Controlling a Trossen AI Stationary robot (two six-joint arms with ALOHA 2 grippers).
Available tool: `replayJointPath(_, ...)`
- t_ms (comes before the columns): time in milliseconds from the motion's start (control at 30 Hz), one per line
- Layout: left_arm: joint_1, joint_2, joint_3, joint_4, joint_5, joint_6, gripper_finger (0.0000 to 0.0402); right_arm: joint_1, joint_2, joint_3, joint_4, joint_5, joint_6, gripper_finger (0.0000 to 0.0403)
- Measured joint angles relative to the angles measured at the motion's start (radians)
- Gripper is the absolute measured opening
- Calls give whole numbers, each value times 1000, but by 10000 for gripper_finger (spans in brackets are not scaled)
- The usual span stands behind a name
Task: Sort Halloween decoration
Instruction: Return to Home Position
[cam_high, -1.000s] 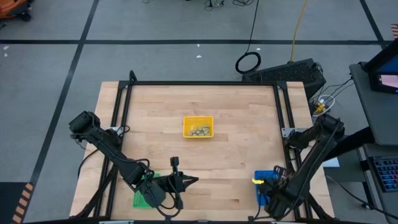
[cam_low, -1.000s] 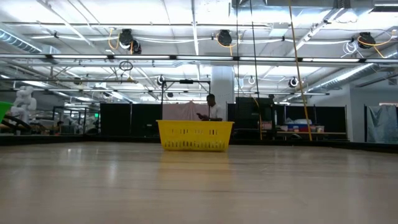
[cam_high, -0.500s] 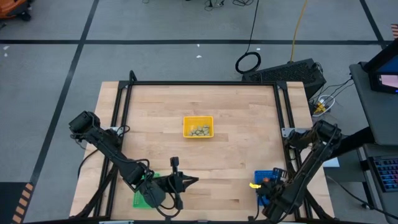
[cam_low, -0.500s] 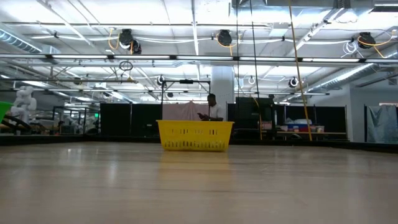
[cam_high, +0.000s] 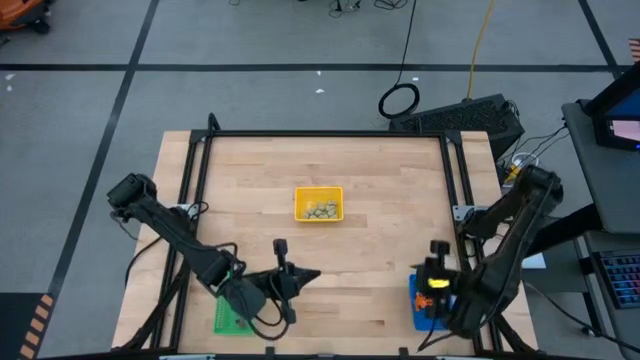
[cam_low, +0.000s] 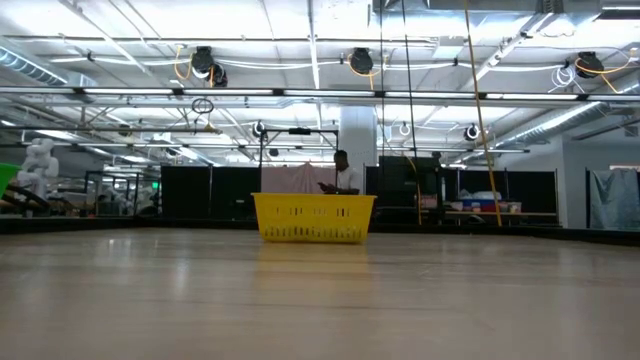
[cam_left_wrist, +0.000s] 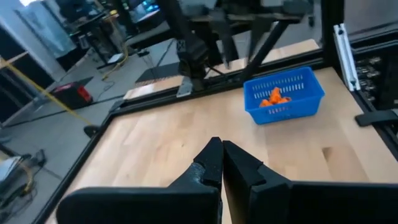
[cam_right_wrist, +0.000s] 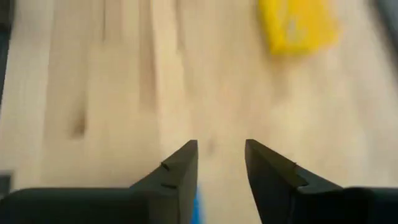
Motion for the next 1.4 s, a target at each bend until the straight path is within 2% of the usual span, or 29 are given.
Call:
replayJointPath(67, 25, -16, 0, -3, 49, 30, 10, -18, -45, 0, 24, 74, -102, 110)
replayJointPath(167, 75, -41, 0, -4, 114, 60, 10, -60, -105, 0, 75, 110, -267, 86)
replayJointPath(367, 180, -73, 0, -7, 221, 114, 10, -142, -226, -34, 213, 114, -592, 30)
replayJointPath(467, 230, -81, 0, -3, 261, 135, 10, -173, -287, -70, 253, 114, -677, 6)
replayJointPath(667, 310, -85, -1, -7, 391, 138, 10, -200, -417, -208, 413, 110, -844, 5)
replayJointPath(800, 338, -85, -39, 13, 433, 132, 10, -221, -511, -338, 583, 48, -940, 1)
replayJointPath(1100, 354, -134, -254, 229, 475, 97, 10, -259, -677, -666, 991, -32, -1063, 1)
replayJointPath(1400, 361, -316, -518, 394, 472, 59, 10, -321, -758, -909, 1322, -148, -1122, 0)
